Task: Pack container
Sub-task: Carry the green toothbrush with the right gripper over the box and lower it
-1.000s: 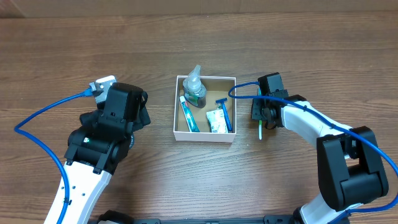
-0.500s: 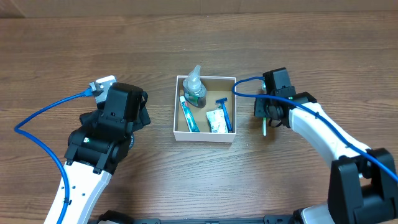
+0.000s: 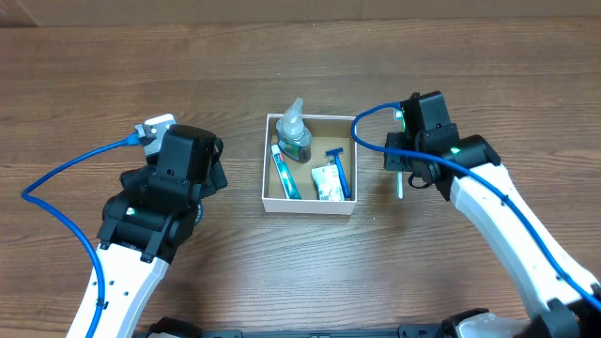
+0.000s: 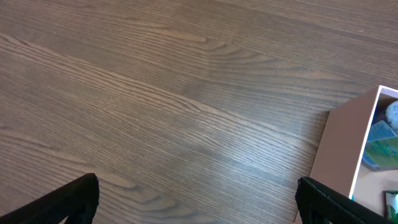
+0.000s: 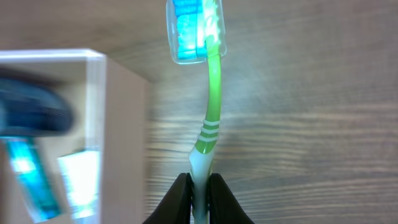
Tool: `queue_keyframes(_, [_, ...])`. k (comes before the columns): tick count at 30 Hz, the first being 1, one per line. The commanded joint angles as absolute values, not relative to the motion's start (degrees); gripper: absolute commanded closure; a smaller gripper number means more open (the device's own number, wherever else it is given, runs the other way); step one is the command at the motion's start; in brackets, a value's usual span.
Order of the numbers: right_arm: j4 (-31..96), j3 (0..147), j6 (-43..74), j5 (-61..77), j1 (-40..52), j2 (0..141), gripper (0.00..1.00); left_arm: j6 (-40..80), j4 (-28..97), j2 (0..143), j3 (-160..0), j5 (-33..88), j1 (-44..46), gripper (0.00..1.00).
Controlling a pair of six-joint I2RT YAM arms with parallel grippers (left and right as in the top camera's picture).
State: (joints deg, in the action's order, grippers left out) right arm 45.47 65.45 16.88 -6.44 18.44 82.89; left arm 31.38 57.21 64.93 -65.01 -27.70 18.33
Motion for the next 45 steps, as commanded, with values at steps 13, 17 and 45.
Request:
queue_keyframes(13, [36.34, 67.79, 24.49, -6.81, 36.03, 84.66, 0.89, 30.83, 56.97, 65.14, -65.82, -28.49, 18.02, 0.0])
queue_keyframes(17, [34.52, 67.79, 24.47, -7.01, 36.27, 88.07, 0.89, 30.83, 56.97, 65.14, -65.82, -28.47, 18.02, 0.0])
queue_keyframes(45, [36.1, 67.77, 24.01, -11.94, 36.27, 92.88, 0.89, 30.83, 56.97, 65.14, -65.82, -28.47, 18.02, 0.0])
